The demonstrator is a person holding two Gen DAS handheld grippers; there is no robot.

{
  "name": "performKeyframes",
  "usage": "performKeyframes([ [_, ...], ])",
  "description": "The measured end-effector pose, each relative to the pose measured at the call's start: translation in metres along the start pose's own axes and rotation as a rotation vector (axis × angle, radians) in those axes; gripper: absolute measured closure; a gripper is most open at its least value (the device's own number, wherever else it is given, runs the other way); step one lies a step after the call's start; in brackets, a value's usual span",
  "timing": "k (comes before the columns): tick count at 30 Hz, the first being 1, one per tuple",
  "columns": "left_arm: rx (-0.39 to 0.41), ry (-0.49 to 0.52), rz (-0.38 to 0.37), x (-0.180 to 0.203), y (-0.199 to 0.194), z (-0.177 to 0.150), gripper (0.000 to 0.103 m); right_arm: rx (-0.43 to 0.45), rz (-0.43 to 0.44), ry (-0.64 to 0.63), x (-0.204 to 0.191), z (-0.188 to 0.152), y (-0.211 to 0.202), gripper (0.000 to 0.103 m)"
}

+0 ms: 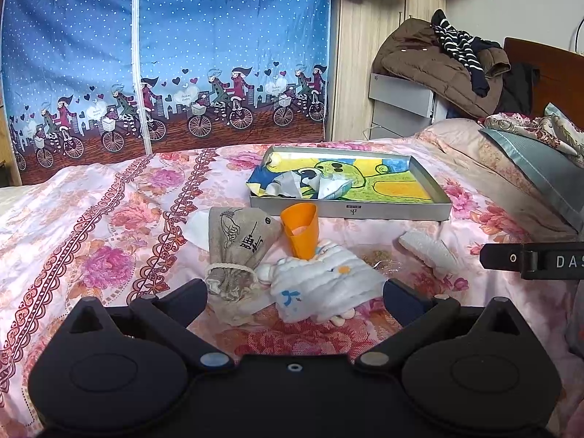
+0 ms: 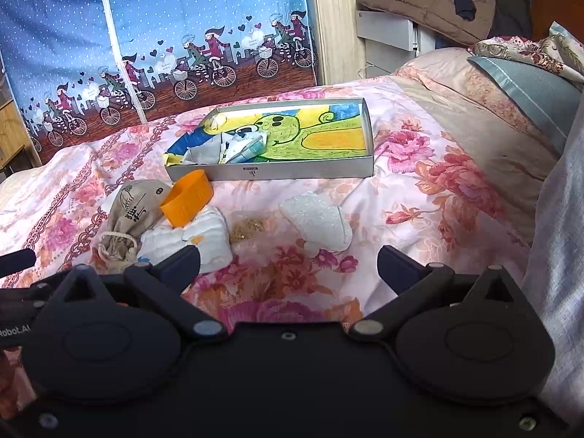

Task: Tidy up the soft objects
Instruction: 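Move both tools toward the remaining white cloths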

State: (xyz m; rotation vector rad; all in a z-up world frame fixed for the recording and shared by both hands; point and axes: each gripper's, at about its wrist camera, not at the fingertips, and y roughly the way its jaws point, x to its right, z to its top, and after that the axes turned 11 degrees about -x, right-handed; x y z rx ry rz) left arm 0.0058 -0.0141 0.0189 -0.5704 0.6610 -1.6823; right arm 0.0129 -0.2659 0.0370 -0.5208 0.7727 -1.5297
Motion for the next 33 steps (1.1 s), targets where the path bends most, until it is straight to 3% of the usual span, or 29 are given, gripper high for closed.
performKeyframes([
  [33, 0.002, 0.021, -0.015, 0.0028, 0.0000, -0.0024, 0.001, -0.010, 0.001, -0.007, 0.0028, -0.0022, 0.0019, 0.000],
])
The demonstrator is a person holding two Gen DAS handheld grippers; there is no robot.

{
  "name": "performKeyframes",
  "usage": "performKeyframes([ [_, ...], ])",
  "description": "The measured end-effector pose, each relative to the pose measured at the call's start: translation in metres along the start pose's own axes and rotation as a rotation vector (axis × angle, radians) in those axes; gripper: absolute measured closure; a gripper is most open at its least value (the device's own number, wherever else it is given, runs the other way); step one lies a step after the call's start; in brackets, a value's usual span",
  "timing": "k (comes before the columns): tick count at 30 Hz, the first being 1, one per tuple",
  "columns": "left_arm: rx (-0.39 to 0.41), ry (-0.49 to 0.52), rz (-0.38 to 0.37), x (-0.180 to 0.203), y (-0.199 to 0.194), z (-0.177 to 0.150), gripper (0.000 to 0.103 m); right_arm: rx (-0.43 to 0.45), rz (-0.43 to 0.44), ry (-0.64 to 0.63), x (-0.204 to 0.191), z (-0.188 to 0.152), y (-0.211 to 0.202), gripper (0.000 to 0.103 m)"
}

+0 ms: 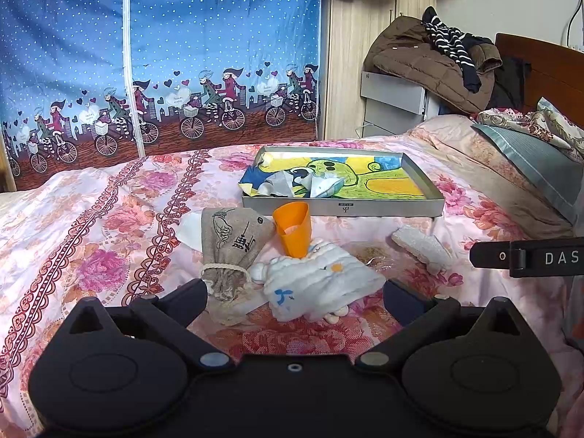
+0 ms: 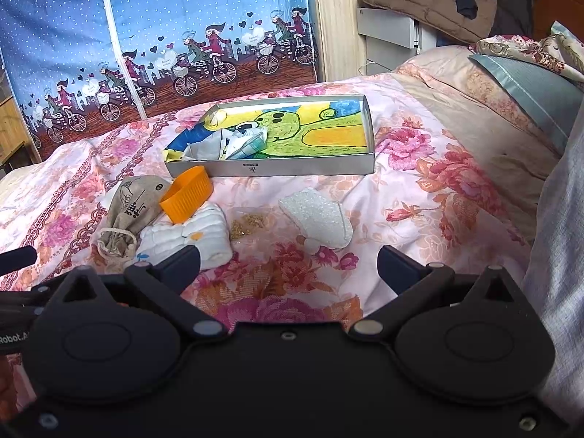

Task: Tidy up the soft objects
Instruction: 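Move both tools toward the remaining white cloths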

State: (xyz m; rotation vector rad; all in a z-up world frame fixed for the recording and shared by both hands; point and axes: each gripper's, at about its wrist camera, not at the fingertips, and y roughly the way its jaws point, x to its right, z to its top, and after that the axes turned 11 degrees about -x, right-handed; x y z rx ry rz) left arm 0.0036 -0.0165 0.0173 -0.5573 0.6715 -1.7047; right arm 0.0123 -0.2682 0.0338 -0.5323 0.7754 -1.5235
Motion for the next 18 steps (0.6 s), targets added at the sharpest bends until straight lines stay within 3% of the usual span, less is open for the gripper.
performKeyframes([
  [18, -0.074, -0.054, -0.019, -0.008, 0.017, 0.003, 0.001, -0.026, 0.010, -0.008, -0.004, 0.003, 0.000, 0.000],
])
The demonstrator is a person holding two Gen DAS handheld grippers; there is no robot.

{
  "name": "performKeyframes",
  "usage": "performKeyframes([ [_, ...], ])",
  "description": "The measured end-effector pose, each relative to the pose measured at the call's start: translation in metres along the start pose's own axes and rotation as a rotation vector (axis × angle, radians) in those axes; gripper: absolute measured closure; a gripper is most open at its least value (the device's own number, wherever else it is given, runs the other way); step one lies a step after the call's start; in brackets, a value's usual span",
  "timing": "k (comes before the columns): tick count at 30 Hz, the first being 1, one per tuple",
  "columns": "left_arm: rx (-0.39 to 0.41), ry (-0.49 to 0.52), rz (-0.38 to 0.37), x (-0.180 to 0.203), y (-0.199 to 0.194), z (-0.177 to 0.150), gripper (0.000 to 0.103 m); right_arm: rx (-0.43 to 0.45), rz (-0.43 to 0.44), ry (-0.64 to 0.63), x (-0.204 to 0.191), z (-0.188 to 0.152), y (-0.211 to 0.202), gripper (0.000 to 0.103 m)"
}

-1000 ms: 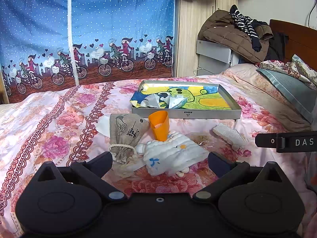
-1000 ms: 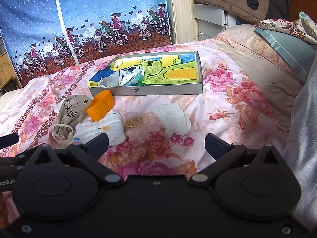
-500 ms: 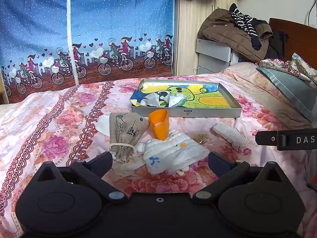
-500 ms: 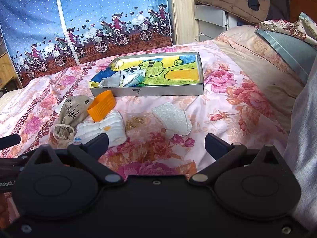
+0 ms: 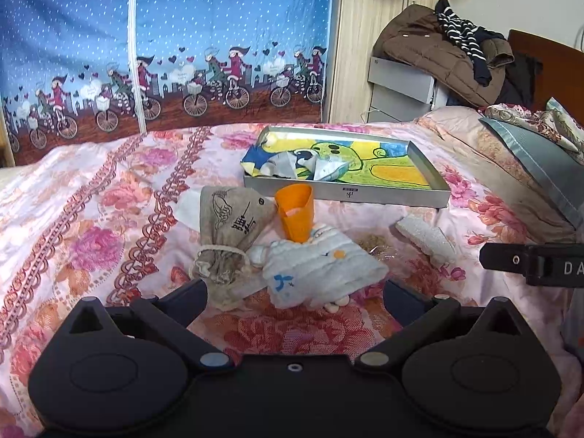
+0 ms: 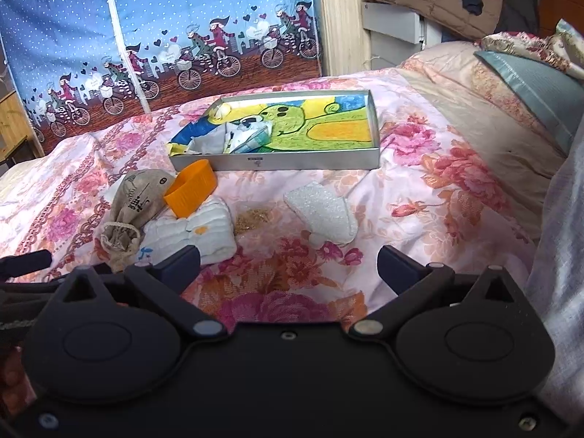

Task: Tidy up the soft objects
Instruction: 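Move both tools toward the remaining white cloths, then grasp the white quilted cloth with the left tool while the right tool grasps the white mesh pad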

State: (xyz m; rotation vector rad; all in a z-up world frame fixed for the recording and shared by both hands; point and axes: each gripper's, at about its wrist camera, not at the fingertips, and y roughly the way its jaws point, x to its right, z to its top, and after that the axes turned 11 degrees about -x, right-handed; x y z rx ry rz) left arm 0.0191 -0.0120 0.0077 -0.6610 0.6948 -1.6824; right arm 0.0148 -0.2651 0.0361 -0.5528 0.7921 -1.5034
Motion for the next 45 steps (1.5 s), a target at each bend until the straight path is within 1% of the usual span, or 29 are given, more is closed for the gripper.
performKeyframes([
  [3, -0.018, -0.023, -0.019, -0.002, 0.005, 0.003, 0.001, 0.000, 0.015, 0.003, 0.000, 0.001, 0.000, 0.000],
  [7, -0.019, -0.052, -0.048, -0.004, 0.006, 0.005, 0.001, -0.005, 0.030, 0.013, 0.000, 0.004, 0.001, 0.000],
  [11, -0.019, -0.008, -0.055, 0.003, 0.017, 0.010, 0.001, -0.049, 0.064, 0.072, 0.008, 0.008, 0.010, 0.000],
  [15, -0.032, 0.053, -0.042, 0.009, 0.030, 0.012, 0.001, -0.084, 0.068, 0.075, 0.010, 0.013, 0.018, 0.000],
  [17, -0.041, 0.062, -0.044, 0.009, 0.036, 0.012, 0.001, -0.097, 0.067, 0.037, 0.010, 0.020, 0.024, 0.000],
  [21, -0.049, 0.084, -0.069, 0.009, 0.049, 0.019, 0.001, -0.102, 0.007, -0.091, 0.008, 0.042, 0.042, 0.000],
  [23, -0.050, 0.095, -0.082, 0.011, 0.058, 0.024, 0.001, -0.104, -0.005, -0.172, 0.009, 0.052, 0.054, 0.000],
  [27, -0.055, 0.144, -0.096, 0.014, 0.080, 0.033, 0.001, -0.119, -0.065, -0.301, 0.007, 0.067, 0.082, 0.000],
  [31, -0.086, 0.181, -0.092, 0.013, 0.104, 0.041, 0.001, -0.131, -0.073, -0.372, 0.005, 0.080, 0.106, 0.000],
  [35, -0.137, 0.214, -0.102, 0.010, 0.126, 0.051, 0.004, -0.184, -0.057, -0.376, 0.004, 0.088, 0.132, 0.000],
  [37, -0.180, 0.207, -0.119, 0.007, 0.135, 0.055, 0.005, -0.200, -0.038, -0.352, 0.006, 0.090, 0.140, 0.000],
  [41, -0.236, 0.096, -0.184, -0.005, 0.145, 0.053, 0.007, -0.222, -0.020, -0.311, 0.013, 0.090, 0.153, 0.001],
  [43, -0.253, 0.069, -0.198, -0.008, 0.150, 0.050, 0.015, -0.254, -0.036, -0.294, 0.018, 0.086, 0.157, 0.001],
  [45, -0.264, 0.060, -0.194, -0.008, 0.153, 0.048, 0.020, -0.282, -0.040, -0.283, 0.020, 0.083, 0.167, 0.004],
])
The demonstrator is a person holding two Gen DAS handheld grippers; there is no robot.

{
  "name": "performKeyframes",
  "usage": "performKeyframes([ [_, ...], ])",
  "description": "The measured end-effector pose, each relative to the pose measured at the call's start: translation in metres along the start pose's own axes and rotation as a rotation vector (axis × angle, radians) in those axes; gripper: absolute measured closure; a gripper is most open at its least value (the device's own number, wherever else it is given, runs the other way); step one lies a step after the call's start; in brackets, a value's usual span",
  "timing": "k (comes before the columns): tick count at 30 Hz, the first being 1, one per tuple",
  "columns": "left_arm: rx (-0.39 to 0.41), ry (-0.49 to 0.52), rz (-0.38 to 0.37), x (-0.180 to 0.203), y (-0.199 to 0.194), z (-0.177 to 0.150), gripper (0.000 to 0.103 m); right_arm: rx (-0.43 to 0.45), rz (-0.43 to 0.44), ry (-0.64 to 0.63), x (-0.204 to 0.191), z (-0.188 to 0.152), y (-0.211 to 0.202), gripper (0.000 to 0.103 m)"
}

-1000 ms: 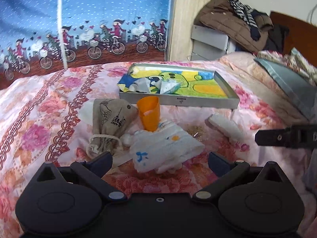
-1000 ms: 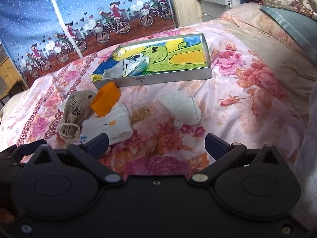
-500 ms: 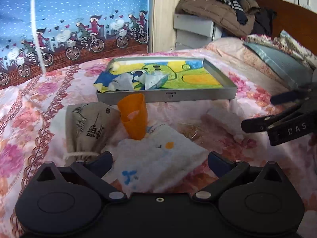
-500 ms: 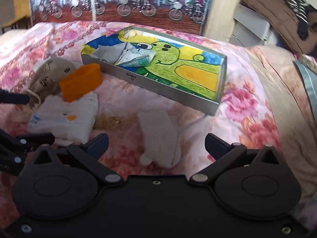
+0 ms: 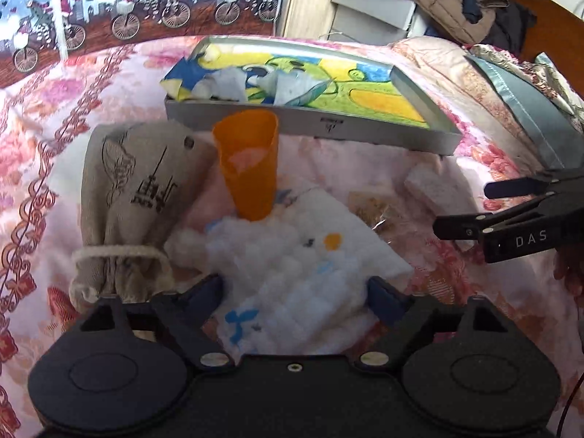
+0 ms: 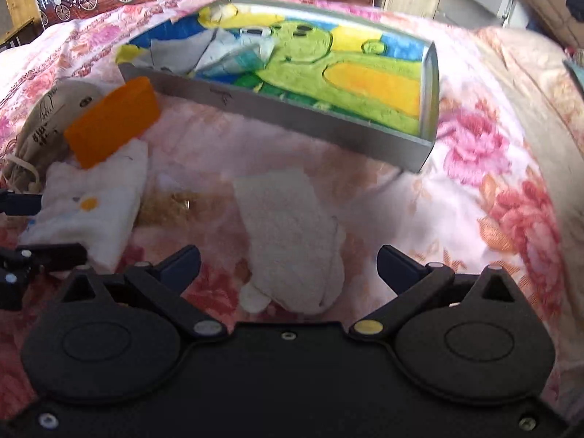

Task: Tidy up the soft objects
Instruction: 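Grasp the white quilted cloth with the left tool while the right tool grasps the white mesh pad, then carry both white items into the tray and open both tools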

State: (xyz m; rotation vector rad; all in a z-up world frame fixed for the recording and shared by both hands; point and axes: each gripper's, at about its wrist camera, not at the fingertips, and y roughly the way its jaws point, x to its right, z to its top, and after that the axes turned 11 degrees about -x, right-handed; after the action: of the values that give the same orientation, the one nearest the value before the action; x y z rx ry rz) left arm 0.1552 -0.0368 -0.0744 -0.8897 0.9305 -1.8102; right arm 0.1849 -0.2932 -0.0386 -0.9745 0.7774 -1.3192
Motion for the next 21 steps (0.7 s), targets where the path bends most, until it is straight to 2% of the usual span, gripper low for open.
performKeyframes([
  [1, -0.001, -0.001, 0.001, 0.000, 0.001, -0.001, 0.022, -0.006, 0.008, 0.003, 0.001, -0.001, 0.002, 0.006],
  [5, 0.000, 0.018, 0.021, 0.004, 0.001, -0.002, 0.032, -0.013, 0.046, 0.031, 0.002, -0.005, 0.008, 0.025],
  [7, 0.004, 0.021, 0.034, 0.006, -0.001, -0.002, 0.046, -0.007, 0.056, 0.041, 0.002, -0.007, 0.010, 0.029],
  [8, 0.007, 0.021, 0.042, 0.007, -0.002, -0.002, 0.050, -0.003, 0.060, 0.048, 0.001, -0.009, 0.008, 0.035],
  [10, 0.007, 0.016, 0.055, 0.008, -0.005, -0.001, 0.067, 0.002, 0.058, 0.056, 0.002, -0.010, 0.008, 0.047],
  [11, 0.004, 0.011, 0.063, 0.008, -0.006, 0.000, 0.070, 0.005, 0.059, 0.061, 0.003, -0.010, 0.008, 0.052],
  [13, -0.001, 0.003, 0.080, 0.009, -0.007, 0.001, 0.079, 0.006, 0.059, 0.077, 0.006, -0.011, 0.006, 0.053],
  [17, -0.008, -0.025, 0.080, 0.009, -0.015, 0.004, 0.085, -0.001, 0.081, 0.095, 0.013, -0.013, 0.005, 0.054],
  [21, 0.000, -0.089, 0.034, 0.006, -0.033, 0.010, 0.088, 0.005, 0.068, 0.068, 0.009, -0.013, 0.002, 0.054],
])
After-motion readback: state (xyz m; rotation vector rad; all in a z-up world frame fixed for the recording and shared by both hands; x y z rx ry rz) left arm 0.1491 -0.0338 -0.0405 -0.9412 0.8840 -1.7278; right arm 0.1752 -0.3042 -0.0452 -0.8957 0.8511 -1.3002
